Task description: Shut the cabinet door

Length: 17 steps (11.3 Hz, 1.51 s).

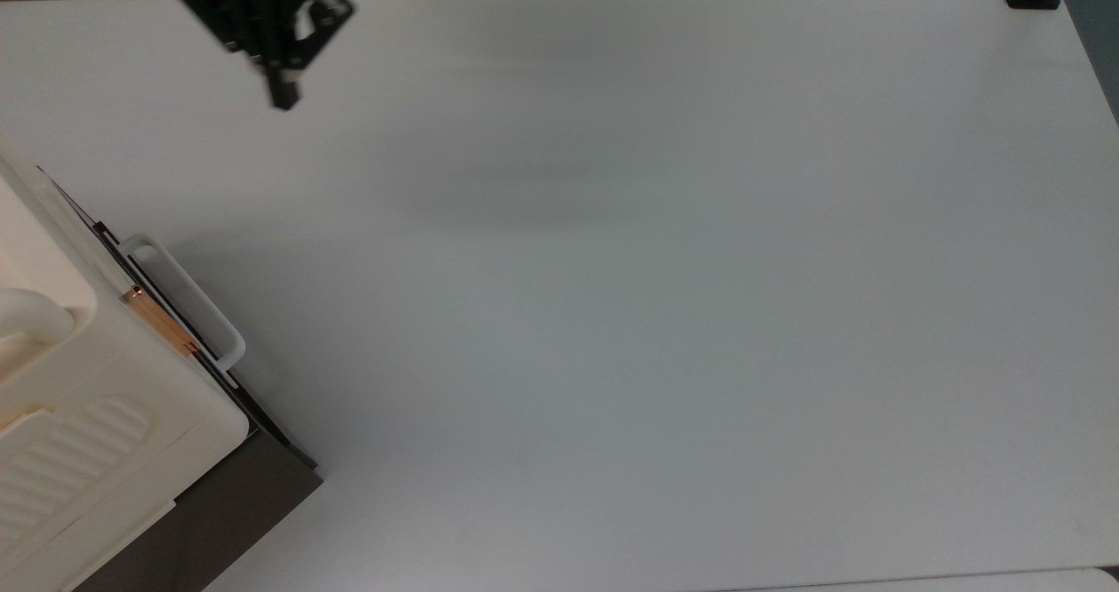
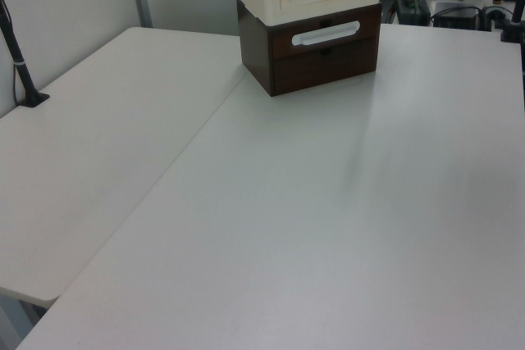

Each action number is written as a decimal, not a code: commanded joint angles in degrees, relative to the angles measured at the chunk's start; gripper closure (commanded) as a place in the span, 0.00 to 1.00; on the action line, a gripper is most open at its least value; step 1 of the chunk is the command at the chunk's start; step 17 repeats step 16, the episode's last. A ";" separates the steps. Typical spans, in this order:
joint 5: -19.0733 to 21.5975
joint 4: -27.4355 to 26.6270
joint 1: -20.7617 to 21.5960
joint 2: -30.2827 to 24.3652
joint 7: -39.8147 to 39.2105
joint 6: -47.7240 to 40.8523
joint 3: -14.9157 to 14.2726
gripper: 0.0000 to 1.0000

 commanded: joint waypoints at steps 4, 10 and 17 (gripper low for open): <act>-6.58 -1.95 3.66 -5.56 -12.02 -22.30 6.30 1.00; -6.25 -1.86 3.67 -6.53 -11.60 -22.77 6.30 0.00; -6.07 -1.42 3.76 -7.32 -11.60 -23.38 6.30 0.00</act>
